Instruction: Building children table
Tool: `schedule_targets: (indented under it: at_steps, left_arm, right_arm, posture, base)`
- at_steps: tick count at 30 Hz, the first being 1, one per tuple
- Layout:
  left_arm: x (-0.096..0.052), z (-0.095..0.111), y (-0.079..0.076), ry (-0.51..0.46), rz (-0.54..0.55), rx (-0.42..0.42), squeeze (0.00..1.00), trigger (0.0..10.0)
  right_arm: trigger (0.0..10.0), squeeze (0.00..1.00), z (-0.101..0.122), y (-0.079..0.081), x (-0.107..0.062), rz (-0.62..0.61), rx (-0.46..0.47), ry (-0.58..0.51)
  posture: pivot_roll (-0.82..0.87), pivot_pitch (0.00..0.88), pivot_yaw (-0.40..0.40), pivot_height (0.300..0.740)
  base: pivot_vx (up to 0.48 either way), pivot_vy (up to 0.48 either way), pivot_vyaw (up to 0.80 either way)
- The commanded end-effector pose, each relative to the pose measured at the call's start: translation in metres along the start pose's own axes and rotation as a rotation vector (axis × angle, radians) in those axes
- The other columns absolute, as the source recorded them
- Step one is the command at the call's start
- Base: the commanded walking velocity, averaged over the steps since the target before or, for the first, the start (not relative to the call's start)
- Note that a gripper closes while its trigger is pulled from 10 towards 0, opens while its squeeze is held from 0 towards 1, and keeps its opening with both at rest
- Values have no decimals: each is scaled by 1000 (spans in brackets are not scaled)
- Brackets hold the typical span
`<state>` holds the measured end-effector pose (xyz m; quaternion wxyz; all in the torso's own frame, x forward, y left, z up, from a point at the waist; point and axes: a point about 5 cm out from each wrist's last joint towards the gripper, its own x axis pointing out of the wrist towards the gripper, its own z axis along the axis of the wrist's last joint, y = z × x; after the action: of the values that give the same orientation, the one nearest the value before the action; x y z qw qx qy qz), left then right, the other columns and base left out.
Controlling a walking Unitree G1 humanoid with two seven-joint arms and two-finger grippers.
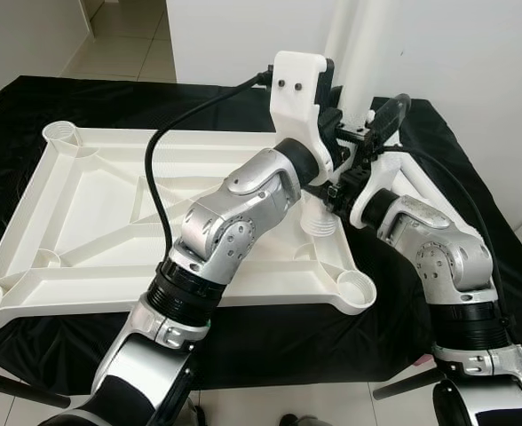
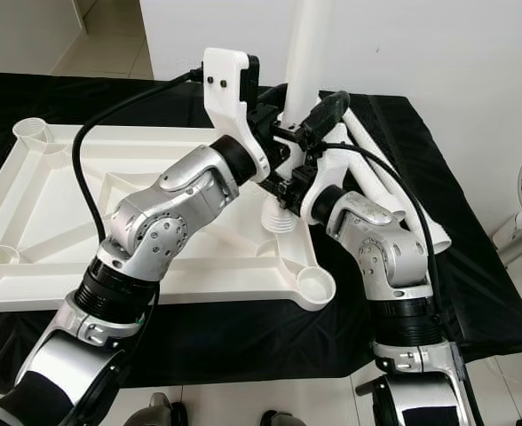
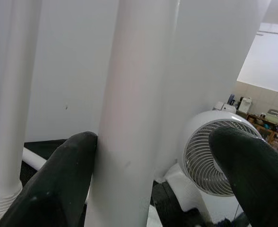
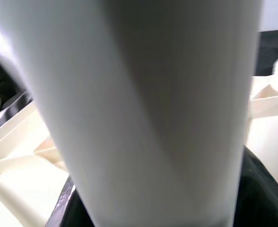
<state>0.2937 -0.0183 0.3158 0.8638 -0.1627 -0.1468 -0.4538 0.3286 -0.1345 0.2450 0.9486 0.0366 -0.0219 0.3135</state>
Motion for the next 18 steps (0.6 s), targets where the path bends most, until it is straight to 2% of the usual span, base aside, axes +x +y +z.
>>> schedule_targets:
  at_steps: [1,2,3,7,9,11,15,18]
  left_arm:
    - [-1,-2,-17,10,-246,14,1000,10000]
    - [-1,-2,-17,10,-246,14,1000,10000]
    - [-2,0,-11,2,-212,17,0,10000]
    - [-5,2,2,-13,-144,12,0,10000]
    - [-5,2,2,-13,-144,12,0,10000]
    - [-10,2,11,-20,-98,-3,0,10000]
    - [-13,2,18,-25,-65,-17,0,10000]
    - [-19,2,30,-24,-9,-6,0,10000]
  right_arm:
    - [10000,0,-1,-7,-2,-53,22,-18]
    - [10000,0,-1,-7,-2,-53,22,-18]
    - [10000,0,0,-10,-5,-88,33,-44]
    - [10000,0,-1,-18,-12,-186,50,-97]
    - [10000,0,-1,-18,-12,-186,50,-97]
    - [10000,0,-6,-22,-18,-262,50,-114]
    - [10000,0,-11,-24,-22,-314,45,-123]
    - [10000,0,-16,-24,-28,-391,26,-155]
  posture:
    - [-6,110,-36,740]
    - [-6,110,-36,740]
    - [-6,110,-36,740]
    - [-6,103,-35,740]
    - [-6,103,-35,740]
    - [-8,99,-36,740]
    - [-8,92,-35,740]
    - [-7,85,-31,740]
  base:
    - [0,0,0]
    - [0,0,0]
    - [0,0,0]
    - [0,0,0]
    - [0,0,0]
    - [0,0,0]
    - [0,0,0]
    - [0,0,0]
